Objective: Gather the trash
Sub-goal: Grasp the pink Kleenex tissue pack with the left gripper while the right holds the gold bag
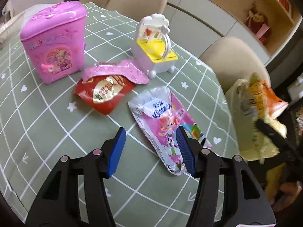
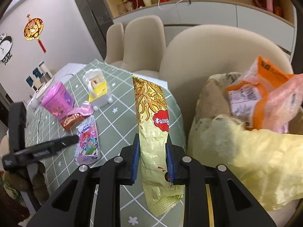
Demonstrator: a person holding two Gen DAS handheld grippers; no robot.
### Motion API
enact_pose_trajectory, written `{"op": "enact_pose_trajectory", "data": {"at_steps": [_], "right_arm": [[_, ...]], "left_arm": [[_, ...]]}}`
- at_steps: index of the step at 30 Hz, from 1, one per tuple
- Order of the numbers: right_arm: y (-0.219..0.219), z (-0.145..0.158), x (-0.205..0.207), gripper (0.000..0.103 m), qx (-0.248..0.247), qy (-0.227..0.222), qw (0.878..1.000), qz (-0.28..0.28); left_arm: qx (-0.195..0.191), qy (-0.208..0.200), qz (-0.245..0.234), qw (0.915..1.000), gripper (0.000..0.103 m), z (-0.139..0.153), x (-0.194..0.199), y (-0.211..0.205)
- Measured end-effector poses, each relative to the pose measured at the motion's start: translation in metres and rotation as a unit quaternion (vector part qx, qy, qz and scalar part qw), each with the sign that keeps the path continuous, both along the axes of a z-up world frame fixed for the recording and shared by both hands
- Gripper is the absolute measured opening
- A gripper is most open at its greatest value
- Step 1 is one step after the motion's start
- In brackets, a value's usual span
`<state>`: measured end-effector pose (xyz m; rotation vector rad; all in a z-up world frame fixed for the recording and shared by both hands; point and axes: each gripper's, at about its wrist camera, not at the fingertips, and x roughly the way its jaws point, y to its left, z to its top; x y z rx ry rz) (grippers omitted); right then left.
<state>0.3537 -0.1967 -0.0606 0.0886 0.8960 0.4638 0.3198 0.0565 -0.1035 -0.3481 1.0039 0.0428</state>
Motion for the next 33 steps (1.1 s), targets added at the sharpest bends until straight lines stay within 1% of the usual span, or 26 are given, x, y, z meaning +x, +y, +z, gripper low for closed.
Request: {"op": "enact_pose_trajectory", "data": {"at_steps": [3, 6, 7, 8, 9, 12, 14, 17, 19, 20, 22, 23, 25, 26, 28, 30, 33], "right_arm": [[-0.011, 0.008, -0.006, 0.024, -0.006, -0.014, 1.000, -0.010], [-0.021, 0.010, -0.009, 0.024, -0.005, -0.015, 1.000, -0.020], [-0.025, 0.011, -0.011, 0.024, -0.004, -0.015, 1.000, -0.025], [-0.028, 0.012, -0.012, 0.024, -0.001, -0.013, 0.999, -0.029], [-0.031, 0.013, -0.015, 0.024, 0.001, -0.013, 0.999, -0.031], [-0.036, 0.019, -0.023, 0.024, -0.004, -0.024, 0.999, -0.032], [-0.040, 0.023, -0.028, 0.024, -0.007, -0.028, 0.999, -0.034], [-0.044, 0.025, -0.032, 0.024, -0.006, -0.027, 0.999, -0.038], [-0.046, 0.025, -0.036, 0.024, -0.004, -0.025, 0.999, -0.040], [-0.047, 0.026, -0.038, 0.024, -0.004, -0.025, 0.999, -0.041], [-0.048, 0.028, -0.041, 0.024, -0.007, -0.028, 0.999, -0.041], [-0.048, 0.030, -0.043, 0.024, -0.009, -0.030, 0.999, -0.042], [-0.049, 0.031, -0.045, 0.024, -0.010, -0.032, 0.998, -0.046], [-0.050, 0.032, -0.045, 0.024, -0.010, -0.032, 0.998, -0.048], [-0.052, 0.034, -0.047, 0.024, -0.011, -0.031, 0.998, -0.050], [-0.053, 0.035, -0.049, 0.024, -0.016, -0.034, 0.998, -0.051], [-0.056, 0.037, -0.054, 0.024, -0.023, -0.034, 0.998, -0.056]], "left_arm": [[-0.002, 0.008, 0.007, 0.9999, 0.052, 0.000, -0.005, -0.008], [0.001, 0.014, 0.014, 0.9998, 0.052, 0.000, -0.010, -0.019], [0.012, 0.016, 0.009, 0.9998, 0.052, 0.000, -0.010, -0.024], [0.032, 0.020, 0.002, 0.9993, 0.052, 0.000, -0.009, -0.029], [0.052, 0.024, -0.008, 0.9983, 0.052, -0.001, -0.007, -0.034], [0.095, 0.030, -0.030, 0.9946, 0.052, -0.004, -0.009, -0.040], [0.112, 0.032, -0.031, 0.9928, 0.052, -0.004, -0.010, -0.038], [0.120, 0.036, -0.022, 0.9919, 0.052, -0.005, -0.015, -0.026], [0.117, 0.038, -0.015, 0.9923, 0.052, -0.005, -0.018, -0.019], [0.104, 0.037, -0.010, 0.9938, 0.052, -0.004, -0.019, -0.014], [0.045, 0.031, -0.003, 0.9985, 0.052, -0.002, -0.022, -0.003], [0.003, 0.030, 0.002, 0.9995, 0.052, -0.001, -0.022, 0.002], [-0.045, 0.031, 0.008, 0.9985, 0.053, -0.002, -0.019, 0.006], [-0.058, 0.032, 0.008, 0.9978, 0.053, -0.002, -0.016, 0.004], [-0.066, 0.033, 0.005, 0.9972, 0.053, -0.003, -0.008, -0.002], [-0.056, 0.034, -0.004, 0.9979, 0.053, -0.001, 0.001, -0.013], [-0.006, 0.033, -0.015, 0.9993, 0.053, -0.002, 0.020, -0.033]]}}
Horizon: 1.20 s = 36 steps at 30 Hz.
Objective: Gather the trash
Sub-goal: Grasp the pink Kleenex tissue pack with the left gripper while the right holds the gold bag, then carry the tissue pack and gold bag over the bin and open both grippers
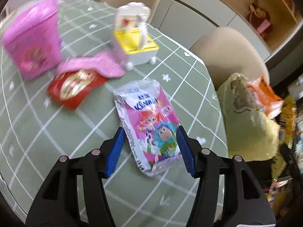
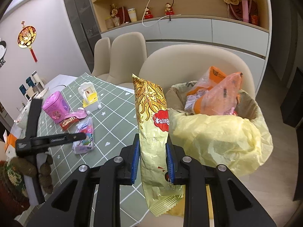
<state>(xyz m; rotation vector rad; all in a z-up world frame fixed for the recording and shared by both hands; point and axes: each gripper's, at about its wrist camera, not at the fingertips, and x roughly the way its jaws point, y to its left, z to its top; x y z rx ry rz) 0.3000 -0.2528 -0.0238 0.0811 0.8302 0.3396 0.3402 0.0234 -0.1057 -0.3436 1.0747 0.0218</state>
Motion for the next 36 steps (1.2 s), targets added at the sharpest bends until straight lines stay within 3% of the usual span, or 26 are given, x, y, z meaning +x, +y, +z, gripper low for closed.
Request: {"op": "enact_pose_trajectory", "data": {"at_steps": [3, 5, 6, 7, 9, 16, 28, 36], "right_arm": [[-0.004, 0.001, -0.005, 0.024, -0.005, 0.000, 1.000, -0.005], [-0.005, 0.001, -0.009, 0.025, -0.007, 0.002, 1.000, -0.007], [-0.005, 0.001, -0.010, 0.024, -0.008, 0.002, 1.000, -0.007], [-0.006, 0.002, -0.012, 0.025, -0.008, 0.002, 1.000, -0.006], [-0.006, 0.004, -0.017, 0.025, -0.009, -0.002, 1.000, -0.002], [-0.005, 0.019, -0.033, 0.024, -0.005, -0.022, 1.000, 0.008], [-0.015, 0.058, -0.064, 0.025, 0.005, -0.072, 0.997, 0.032], [-0.039, 0.099, -0.048, 0.025, 0.011, -0.110, 0.993, 0.041]], "left_arm": [[0.037, 0.000, -0.004, 0.9993, 0.053, 0.000, 0.010, -0.008], [0.061, -0.006, -0.015, 0.9980, 0.034, -0.001, 0.010, -0.013], [0.070, -0.007, -0.020, 0.9973, 0.013, -0.001, 0.009, -0.013], [0.068, -0.005, -0.023, 0.9974, 0.003, -0.002, 0.009, -0.013], [0.029, 0.001, -0.023, 0.9993, 0.001, -0.003, -0.001, -0.005], [-0.003, -0.048, -0.023, 0.9986, 0.001, 0.033, -0.041, 0.005], [-0.013, -0.133, -0.027, 0.9907, 0.001, 0.113, -0.086, -0.005], [-0.004, -0.197, -0.053, 0.9790, 0.001, 0.175, -0.083, -0.037]]}}
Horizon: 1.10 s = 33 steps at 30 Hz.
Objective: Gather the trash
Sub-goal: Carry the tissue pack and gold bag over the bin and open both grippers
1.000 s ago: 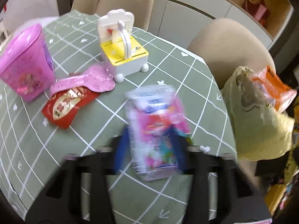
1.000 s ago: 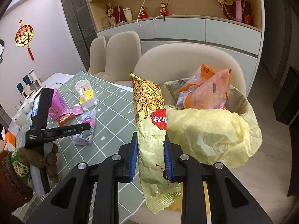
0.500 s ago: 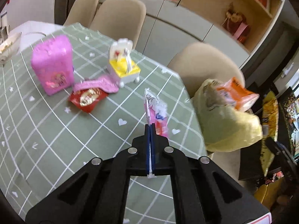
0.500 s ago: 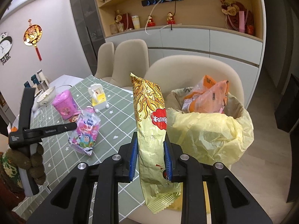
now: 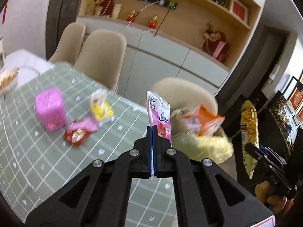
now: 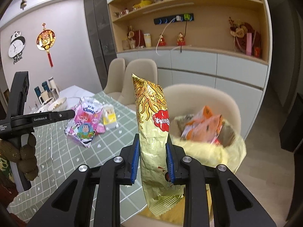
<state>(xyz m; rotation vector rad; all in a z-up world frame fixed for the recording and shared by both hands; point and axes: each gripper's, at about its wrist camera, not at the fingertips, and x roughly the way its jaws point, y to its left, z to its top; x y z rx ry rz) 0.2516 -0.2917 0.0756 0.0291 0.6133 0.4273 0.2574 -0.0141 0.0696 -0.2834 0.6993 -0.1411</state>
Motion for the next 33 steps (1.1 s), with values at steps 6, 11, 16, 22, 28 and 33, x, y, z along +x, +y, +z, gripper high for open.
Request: {"op": "enact_pose_trajectory", "data": {"at_steps": [6, 11, 16, 22, 28, 33], "right_arm": [[-0.036, 0.023, 0.022, 0.025, 0.004, -0.026, 1.000, -0.009], [-0.071, 0.024, 0.042, 0.025, 0.006, -0.038, 0.999, -0.020], [-0.105, 0.014, 0.064, 0.025, 0.009, -0.039, 0.999, -0.037], [-0.147, -0.003, 0.087, 0.025, 0.026, -0.028, 0.997, -0.063], [-0.164, -0.030, 0.117, 0.025, 0.043, 0.011, 0.997, -0.068], [-0.157, -0.048, 0.138, 0.025, 0.037, 0.032, 0.998, -0.048]], "left_arm": [[-0.008, -0.045, -0.025, 0.9986, 0.001, 0.039, 0.025, -0.041], [-0.029, -0.035, -0.048, 0.9978, 0.001, 0.037, 0.058, -0.077], [-0.047, -0.011, -0.072, 0.9962, 0.001, 0.016, 0.098, -0.115], [-0.053, 0.031, -0.099, 0.9931, 0.001, -0.019, 0.140, -0.156], [-0.042, 0.114, -0.124, 0.9848, 0.001, -0.079, 0.181, -0.187], [0.012, 0.151, -0.138, 0.9788, 0.001, -0.115, 0.196, -0.215]]}}
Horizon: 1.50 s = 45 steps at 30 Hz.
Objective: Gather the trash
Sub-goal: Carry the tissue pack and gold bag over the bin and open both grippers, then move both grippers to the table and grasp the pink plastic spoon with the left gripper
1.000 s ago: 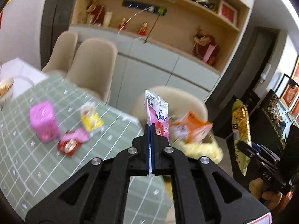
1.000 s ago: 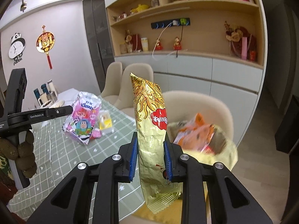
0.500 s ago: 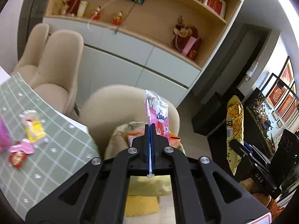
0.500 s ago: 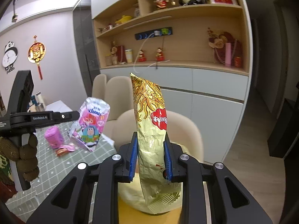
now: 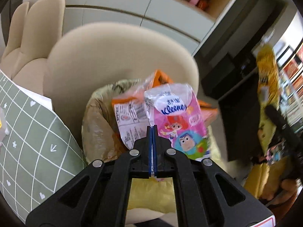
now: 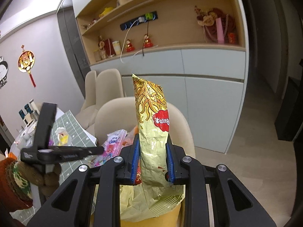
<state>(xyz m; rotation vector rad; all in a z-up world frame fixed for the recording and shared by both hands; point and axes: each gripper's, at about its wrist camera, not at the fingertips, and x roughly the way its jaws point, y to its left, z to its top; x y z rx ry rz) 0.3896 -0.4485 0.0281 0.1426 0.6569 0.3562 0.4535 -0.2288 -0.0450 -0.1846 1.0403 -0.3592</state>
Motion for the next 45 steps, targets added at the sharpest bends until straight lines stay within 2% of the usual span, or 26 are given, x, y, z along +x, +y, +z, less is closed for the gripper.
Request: {"op": "enact_pose_trajectory", "data": {"at_steps": [6, 12, 13, 14, 16, 22, 29, 34, 38, 41, 45], "right_arm": [[0.010, -0.010, 0.023, 0.024, 0.007, 0.015, 1.000, 0.026], [0.046, -0.003, 0.049, 0.024, 0.009, 0.023, 0.995, 0.096], [0.056, -0.006, 0.053, 0.024, 0.002, 0.028, 0.994, 0.109], [0.063, -0.010, 0.057, 0.024, -0.007, 0.033, 0.993, 0.117], [0.074, -0.020, 0.063, 0.024, -0.023, 0.049, 0.990, 0.129], [0.094, -0.071, 0.063, 0.025, -0.076, 0.103, 0.980, 0.154], [0.090, -0.092, 0.054, 0.025, -0.087, 0.114, 0.979, 0.145], [0.092, -0.100, 0.052, 0.025, -0.084, 0.119, 0.981, 0.126], [0.086, -0.091, 0.049, 0.026, -0.056, 0.111, 0.987, 0.105], [0.082, -0.077, 0.042, 0.038, -0.050, 0.097, 0.991, 0.076], [0.084, -0.062, 0.029, 0.042, -0.054, 0.079, 0.994, 0.058]], "left_arm": [[0.041, 0.009, -0.004, 0.9991, 0.001, -0.014, 0.012, -0.016], [0.021, -0.002, 0.004, 0.9998, 0.002, -0.006, 0.008, -0.006], [0.013, -0.002, 0.007, 0.9999, 0.006, -0.004, 0.006, -0.002], [0.004, -0.003, 0.009, 0.9999, 0.008, -0.001, 0.003, 0.002], [-0.003, -0.010, 0.015, 0.9998, 0.022, 0.004, -0.002, 0.010], [-0.008, -0.037, 0.042, 0.9984, 0.025, 0.021, -0.023, 0.036], [-0.017, -0.040, 0.073, 0.9964, 0.026, 0.027, -0.046, 0.058], [-0.016, -0.027, 0.089, 0.9955, 0.027, 0.025, -0.062, 0.075], [-0.011, -0.022, 0.093, 0.9953, 0.033, 0.026, -0.081, 0.093], [-0.006, -0.023, 0.100, 0.9947, 0.037, 0.028, -0.099, 0.110], [0.004, -0.028, 0.115, 0.9930, 0.041, 0.029, -0.121, 0.138]]}}
